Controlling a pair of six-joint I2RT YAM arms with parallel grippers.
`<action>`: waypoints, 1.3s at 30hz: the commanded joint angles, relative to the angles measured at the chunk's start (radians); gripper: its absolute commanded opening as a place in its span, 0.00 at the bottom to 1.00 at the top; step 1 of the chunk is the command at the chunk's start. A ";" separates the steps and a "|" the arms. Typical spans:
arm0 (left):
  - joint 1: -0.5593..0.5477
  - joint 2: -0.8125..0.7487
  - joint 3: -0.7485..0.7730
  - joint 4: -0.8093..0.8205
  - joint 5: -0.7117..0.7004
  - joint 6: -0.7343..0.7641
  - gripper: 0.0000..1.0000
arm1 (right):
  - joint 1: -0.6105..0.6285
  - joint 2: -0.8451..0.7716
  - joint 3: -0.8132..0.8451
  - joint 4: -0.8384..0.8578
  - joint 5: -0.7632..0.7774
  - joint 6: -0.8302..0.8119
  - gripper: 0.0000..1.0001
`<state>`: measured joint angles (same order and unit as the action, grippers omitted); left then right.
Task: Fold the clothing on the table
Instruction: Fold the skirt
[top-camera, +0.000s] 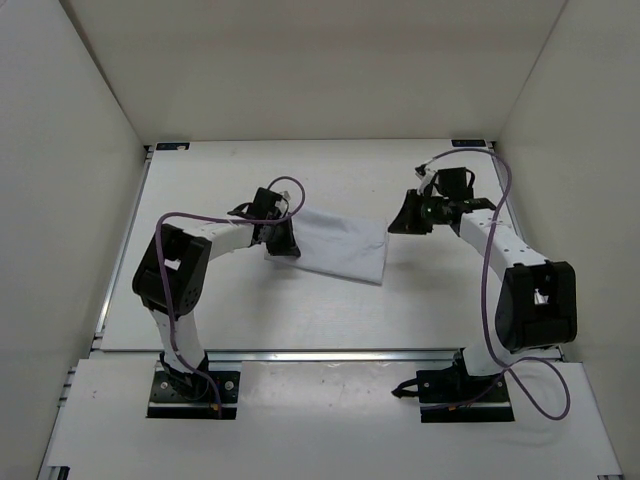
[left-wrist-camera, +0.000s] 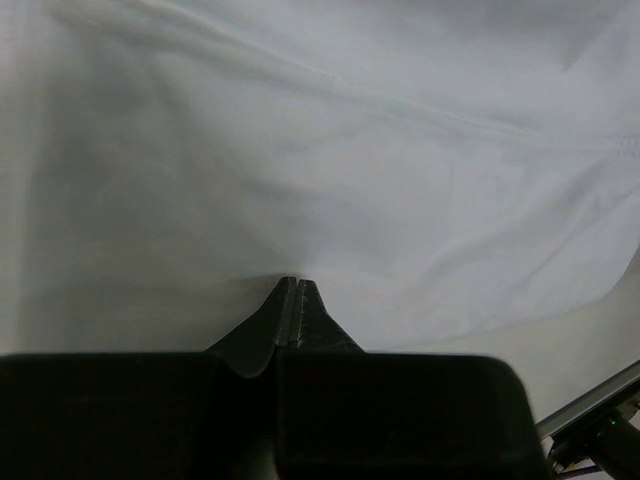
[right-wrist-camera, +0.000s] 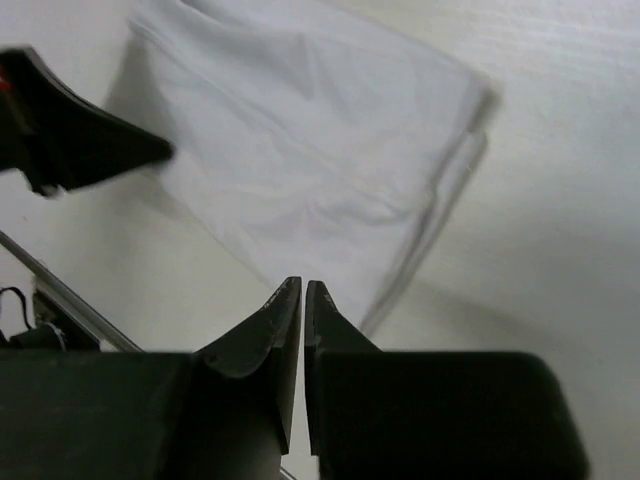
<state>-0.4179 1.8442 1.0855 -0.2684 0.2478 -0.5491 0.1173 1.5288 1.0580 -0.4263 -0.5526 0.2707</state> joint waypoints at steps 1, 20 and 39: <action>-0.051 -0.001 0.047 -0.031 -0.007 -0.006 0.00 | 0.042 0.036 0.086 0.078 -0.043 0.025 0.03; -0.255 0.122 0.215 -0.167 -0.090 0.037 0.00 | 0.203 0.295 0.077 0.050 0.046 -0.019 0.00; -0.058 -0.111 0.077 -0.152 -0.110 0.081 0.01 | 0.012 0.123 -0.018 0.057 0.003 -0.034 0.28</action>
<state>-0.4896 1.7943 1.1687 -0.4183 0.1619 -0.5060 0.1593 1.7134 1.0088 -0.3725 -0.5423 0.2558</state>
